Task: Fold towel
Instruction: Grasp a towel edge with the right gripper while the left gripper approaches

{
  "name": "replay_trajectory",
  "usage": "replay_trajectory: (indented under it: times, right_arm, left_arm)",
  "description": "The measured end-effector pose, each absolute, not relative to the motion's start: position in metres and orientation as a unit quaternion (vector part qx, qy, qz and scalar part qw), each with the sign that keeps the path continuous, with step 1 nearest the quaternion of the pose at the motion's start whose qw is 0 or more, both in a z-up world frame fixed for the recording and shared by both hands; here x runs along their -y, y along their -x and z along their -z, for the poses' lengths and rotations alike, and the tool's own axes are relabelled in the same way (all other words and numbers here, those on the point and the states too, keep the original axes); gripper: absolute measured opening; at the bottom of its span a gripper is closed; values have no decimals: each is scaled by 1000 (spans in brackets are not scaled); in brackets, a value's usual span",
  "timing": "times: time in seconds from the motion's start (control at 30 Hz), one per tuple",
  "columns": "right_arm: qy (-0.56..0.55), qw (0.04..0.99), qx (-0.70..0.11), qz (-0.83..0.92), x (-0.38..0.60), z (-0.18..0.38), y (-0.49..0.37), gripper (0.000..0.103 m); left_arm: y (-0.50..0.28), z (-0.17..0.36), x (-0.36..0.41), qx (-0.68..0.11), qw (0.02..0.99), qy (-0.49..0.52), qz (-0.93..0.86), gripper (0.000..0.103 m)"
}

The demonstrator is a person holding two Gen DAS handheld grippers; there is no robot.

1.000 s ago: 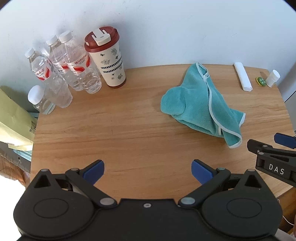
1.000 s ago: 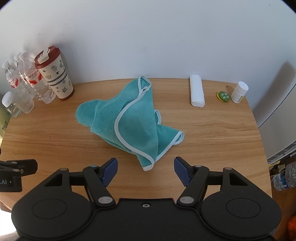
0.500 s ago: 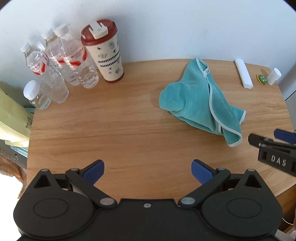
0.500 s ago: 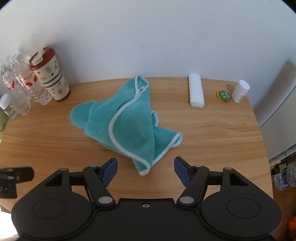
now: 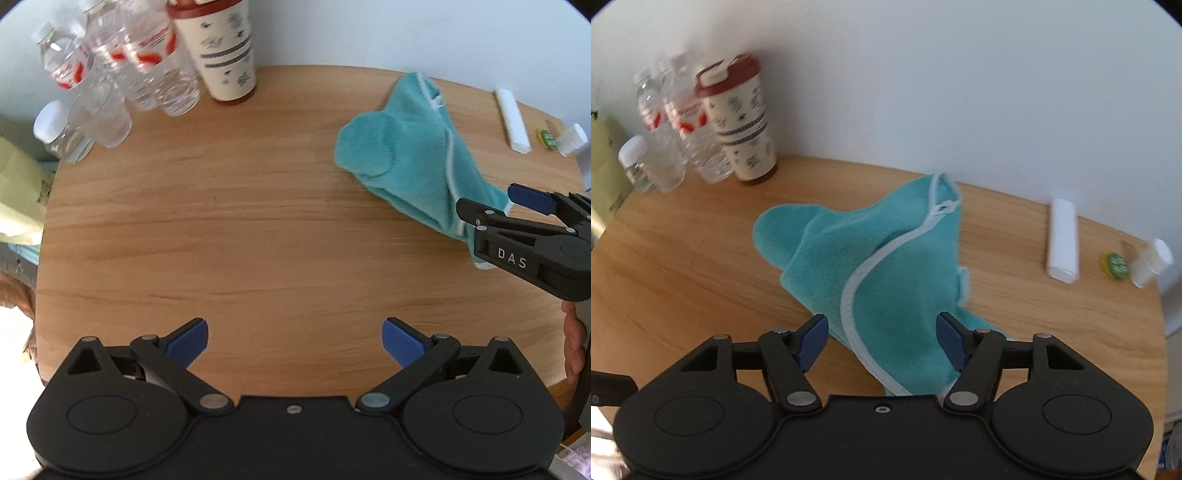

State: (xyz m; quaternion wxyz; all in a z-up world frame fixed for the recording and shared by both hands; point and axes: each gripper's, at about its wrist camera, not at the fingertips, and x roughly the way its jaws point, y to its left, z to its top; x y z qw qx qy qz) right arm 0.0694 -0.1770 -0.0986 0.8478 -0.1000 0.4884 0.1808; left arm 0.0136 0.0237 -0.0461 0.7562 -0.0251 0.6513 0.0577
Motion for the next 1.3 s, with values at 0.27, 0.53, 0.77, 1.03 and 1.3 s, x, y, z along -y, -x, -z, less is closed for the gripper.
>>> replay_trajectory:
  times: [0.27, 0.53, 0.77, 1.03, 1.3]
  right_arm:
    - [104, 827, -518, -194, 176, 118, -79, 30]
    - [42, 825, -518, -221, 203, 107, -85, 3]
    - [-33, 838, -498, -222, 245, 86, -91, 3]
    - [-74, 846, -484, -213, 290, 77, -95, 3]
    - [-88, 845, -481, -216, 327, 81, -95, 3]
  left_arm:
    - [-5, 54, -33, -666, 740, 43, -87, 102]
    - [-2, 57, -29, -664, 740, 51, -97, 102]
    - [-11, 69, -4, -653, 752, 38, -82, 102]
    - [-35, 76, 47, -613, 789, 40, -19, 102]
    - [-55, 87, 84, -568, 820, 66, -20, 102]
